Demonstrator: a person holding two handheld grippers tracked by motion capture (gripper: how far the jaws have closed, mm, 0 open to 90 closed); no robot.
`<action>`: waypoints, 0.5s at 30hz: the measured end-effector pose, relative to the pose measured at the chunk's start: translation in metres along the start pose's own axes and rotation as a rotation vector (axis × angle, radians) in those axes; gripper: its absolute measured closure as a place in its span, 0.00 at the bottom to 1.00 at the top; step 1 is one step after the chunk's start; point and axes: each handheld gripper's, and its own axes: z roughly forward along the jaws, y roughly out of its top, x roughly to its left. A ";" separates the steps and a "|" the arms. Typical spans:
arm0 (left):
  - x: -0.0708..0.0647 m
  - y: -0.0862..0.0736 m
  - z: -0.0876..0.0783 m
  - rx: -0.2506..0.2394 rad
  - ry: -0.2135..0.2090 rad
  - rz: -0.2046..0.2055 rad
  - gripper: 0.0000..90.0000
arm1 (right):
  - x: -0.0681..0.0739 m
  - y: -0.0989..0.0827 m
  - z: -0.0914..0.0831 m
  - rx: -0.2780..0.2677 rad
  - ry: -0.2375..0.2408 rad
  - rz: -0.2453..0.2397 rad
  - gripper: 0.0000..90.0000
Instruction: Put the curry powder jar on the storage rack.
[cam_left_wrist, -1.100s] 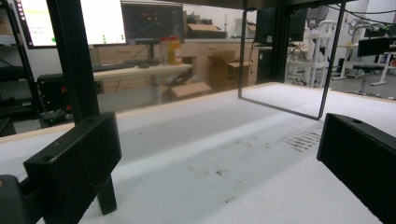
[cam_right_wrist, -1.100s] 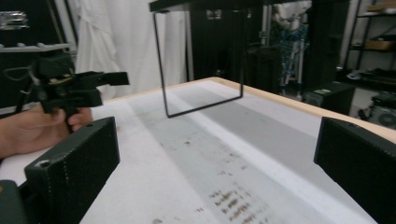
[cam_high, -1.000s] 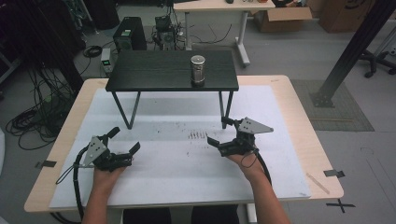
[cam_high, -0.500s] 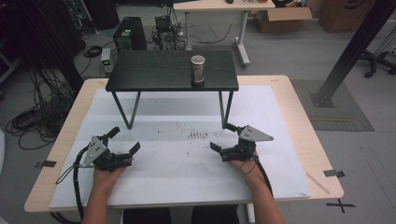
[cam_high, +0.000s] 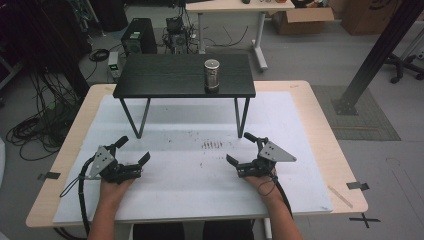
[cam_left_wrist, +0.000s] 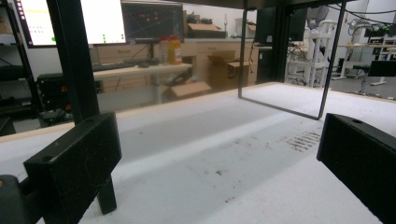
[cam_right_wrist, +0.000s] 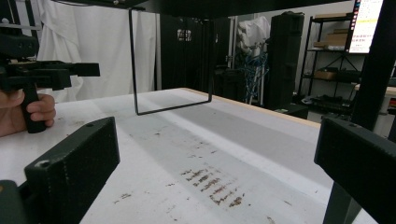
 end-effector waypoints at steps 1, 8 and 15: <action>0.000 0.000 0.000 -0.001 0.000 0.001 0.00 | 0.000 0.000 0.000 0.001 0.000 -0.002 0.00; 0.000 0.000 0.000 -0.002 0.000 0.000 0.00 | 0.000 0.000 0.000 0.003 0.000 0.003 0.00; 0.000 0.000 0.000 -0.001 0.001 -0.004 0.00 | 0.000 0.000 0.000 0.002 0.000 0.002 0.00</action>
